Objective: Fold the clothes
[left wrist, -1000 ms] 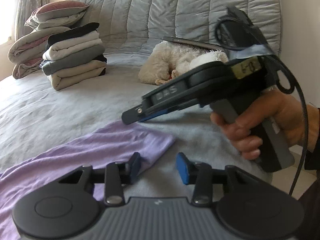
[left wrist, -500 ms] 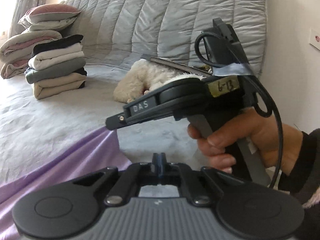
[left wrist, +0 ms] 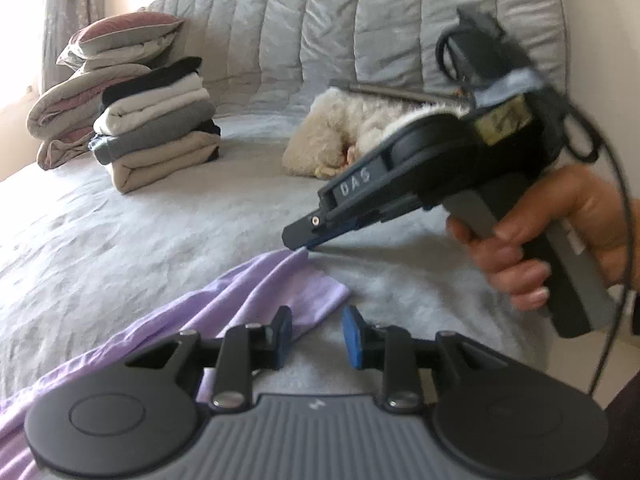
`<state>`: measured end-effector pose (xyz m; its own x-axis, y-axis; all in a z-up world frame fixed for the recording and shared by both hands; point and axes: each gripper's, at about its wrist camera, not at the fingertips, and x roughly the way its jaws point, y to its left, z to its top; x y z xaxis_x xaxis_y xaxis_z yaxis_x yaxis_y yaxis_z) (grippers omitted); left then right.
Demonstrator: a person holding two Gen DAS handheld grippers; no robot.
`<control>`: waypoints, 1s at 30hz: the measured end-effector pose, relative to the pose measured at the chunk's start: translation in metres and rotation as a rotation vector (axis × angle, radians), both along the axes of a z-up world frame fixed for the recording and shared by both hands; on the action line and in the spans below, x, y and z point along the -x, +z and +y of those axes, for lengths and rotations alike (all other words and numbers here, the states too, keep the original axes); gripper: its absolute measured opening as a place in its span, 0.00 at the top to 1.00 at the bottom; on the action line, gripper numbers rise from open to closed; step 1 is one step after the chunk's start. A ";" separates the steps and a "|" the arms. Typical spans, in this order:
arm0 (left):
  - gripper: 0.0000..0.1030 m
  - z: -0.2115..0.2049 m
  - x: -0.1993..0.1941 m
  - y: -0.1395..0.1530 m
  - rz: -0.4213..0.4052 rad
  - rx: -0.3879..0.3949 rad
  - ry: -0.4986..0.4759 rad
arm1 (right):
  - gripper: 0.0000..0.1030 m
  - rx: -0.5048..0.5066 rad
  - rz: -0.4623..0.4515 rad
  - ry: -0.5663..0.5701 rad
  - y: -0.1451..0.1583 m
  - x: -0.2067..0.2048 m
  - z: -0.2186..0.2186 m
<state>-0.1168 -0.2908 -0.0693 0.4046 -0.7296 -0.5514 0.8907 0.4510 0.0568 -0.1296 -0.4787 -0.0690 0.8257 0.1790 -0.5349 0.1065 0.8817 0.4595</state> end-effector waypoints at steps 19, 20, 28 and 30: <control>1.00 -0.003 0.007 0.029 0.340 0.182 -0.063 | 0.98 0.146 -0.011 0.046 0.023 0.011 0.019; 1.00 -0.005 0.008 0.026 0.353 0.175 -0.060 | 0.98 0.161 0.005 0.042 0.021 0.011 0.020; 0.98 -0.011 0.000 -0.001 0.428 0.122 -0.020 | 0.97 0.216 0.079 0.046 0.010 0.005 0.026; 0.81 -0.004 -0.001 0.005 0.436 0.127 -0.017 | 0.87 0.209 0.078 0.036 0.014 0.005 0.025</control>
